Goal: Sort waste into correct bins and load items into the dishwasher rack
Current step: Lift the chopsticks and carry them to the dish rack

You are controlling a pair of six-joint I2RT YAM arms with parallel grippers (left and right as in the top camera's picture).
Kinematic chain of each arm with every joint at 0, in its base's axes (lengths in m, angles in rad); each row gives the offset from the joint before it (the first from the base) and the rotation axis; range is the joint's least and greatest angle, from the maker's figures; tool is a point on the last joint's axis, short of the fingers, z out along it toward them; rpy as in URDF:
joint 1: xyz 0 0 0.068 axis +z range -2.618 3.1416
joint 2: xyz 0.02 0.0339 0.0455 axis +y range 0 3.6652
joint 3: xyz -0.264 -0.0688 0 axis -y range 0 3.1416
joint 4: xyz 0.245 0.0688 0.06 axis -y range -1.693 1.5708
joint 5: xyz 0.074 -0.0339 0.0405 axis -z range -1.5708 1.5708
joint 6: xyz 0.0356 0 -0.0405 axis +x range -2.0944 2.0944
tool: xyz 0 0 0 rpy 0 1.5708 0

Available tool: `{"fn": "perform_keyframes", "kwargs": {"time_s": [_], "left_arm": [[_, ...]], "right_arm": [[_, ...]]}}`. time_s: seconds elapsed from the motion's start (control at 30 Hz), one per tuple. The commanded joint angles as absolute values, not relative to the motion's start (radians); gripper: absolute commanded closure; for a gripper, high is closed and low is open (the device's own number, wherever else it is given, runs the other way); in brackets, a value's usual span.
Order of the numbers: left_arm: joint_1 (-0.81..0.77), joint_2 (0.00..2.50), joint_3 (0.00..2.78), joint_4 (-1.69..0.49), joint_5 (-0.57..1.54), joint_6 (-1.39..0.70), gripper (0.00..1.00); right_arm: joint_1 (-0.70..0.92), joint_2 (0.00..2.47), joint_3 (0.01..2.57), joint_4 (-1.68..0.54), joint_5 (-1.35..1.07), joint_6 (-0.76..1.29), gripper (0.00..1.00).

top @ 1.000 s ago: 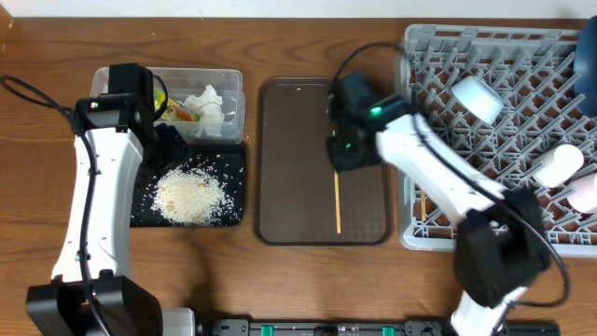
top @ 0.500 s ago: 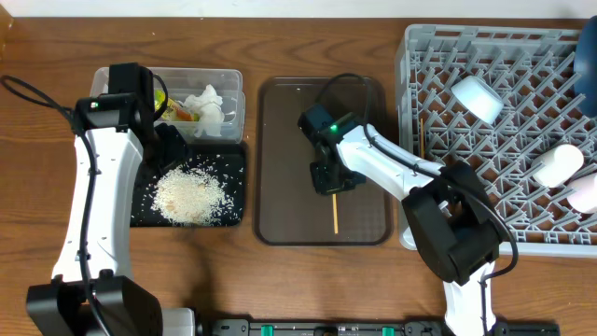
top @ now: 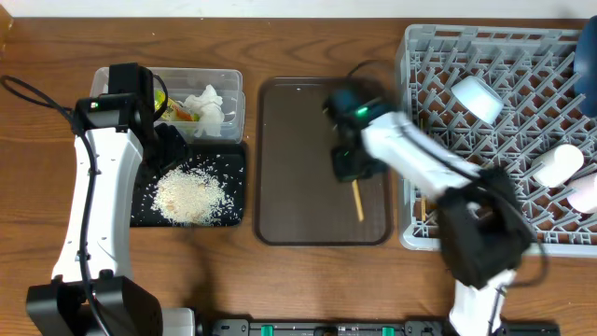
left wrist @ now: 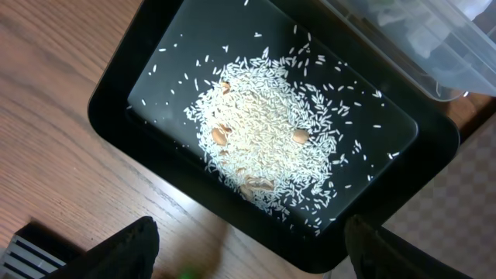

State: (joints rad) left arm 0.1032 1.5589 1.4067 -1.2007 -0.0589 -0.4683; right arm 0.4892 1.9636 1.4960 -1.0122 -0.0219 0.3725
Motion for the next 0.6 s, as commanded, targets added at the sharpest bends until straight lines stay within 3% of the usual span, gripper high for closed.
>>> {"fn": "perform_keyframes", "kwargs": {"time_s": [0.0, 0.3, 0.57], "left_arm": [[0.107, 1.564, 1.397, -1.203, -0.064, -0.474, 0.20], [0.107, 1.564, 1.397, -1.189, -0.049, -0.474, 0.19], [0.105, 1.564, 1.397, -1.176, -0.033, -0.474, 0.16]], "right_arm": [[0.390, 1.769, 1.552, -1.013, -0.004, 0.309, 0.99], [0.129, 1.682, 1.538, -1.134, -0.001, 0.236, 0.99], [0.110, 1.723, 1.402, -1.077, -0.022, 0.230, 0.98]]}}
